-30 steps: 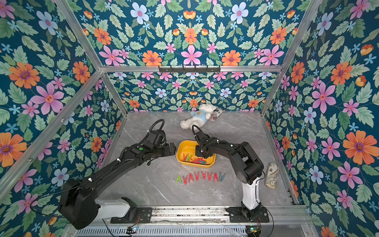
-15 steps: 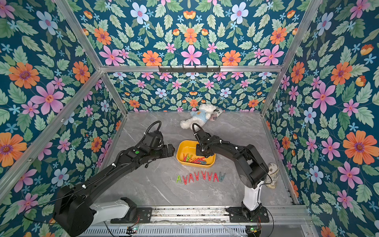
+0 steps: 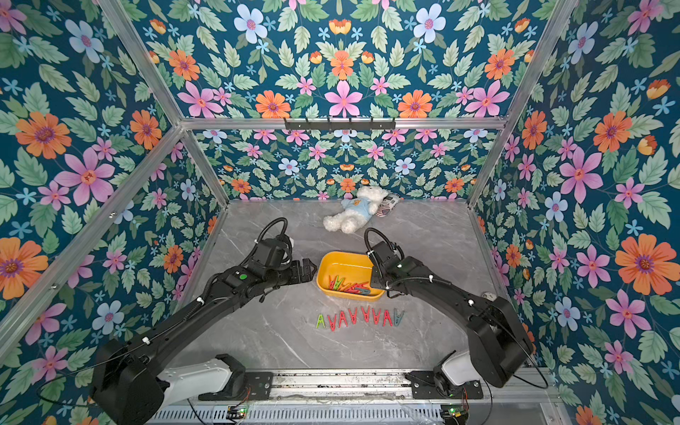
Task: Take the clothespins out of the storage box
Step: Place the clothespin at the center of the board.
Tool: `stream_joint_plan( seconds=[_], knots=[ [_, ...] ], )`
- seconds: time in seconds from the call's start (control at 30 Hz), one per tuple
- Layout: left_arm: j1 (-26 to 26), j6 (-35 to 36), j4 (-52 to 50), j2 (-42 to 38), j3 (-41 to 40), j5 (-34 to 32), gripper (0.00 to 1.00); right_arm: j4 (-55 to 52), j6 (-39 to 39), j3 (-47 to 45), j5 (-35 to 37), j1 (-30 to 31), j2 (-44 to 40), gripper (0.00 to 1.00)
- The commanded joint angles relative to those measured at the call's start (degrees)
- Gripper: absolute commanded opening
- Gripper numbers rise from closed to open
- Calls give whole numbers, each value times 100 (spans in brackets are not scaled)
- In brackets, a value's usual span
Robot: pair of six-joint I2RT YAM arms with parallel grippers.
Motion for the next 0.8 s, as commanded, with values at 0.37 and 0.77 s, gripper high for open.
stream_joint_plan(
  seconds=[0.37, 0.77],
  knots=[
    [-80, -60, 421, -80, -156, 275, 100, -787, 1308, -1651, 93, 14, -1558, 0],
    [-83, -52, 468, -202, -306, 262, 100, -755, 1652, -2144, 74, 96, -1563, 0]
  ],
)
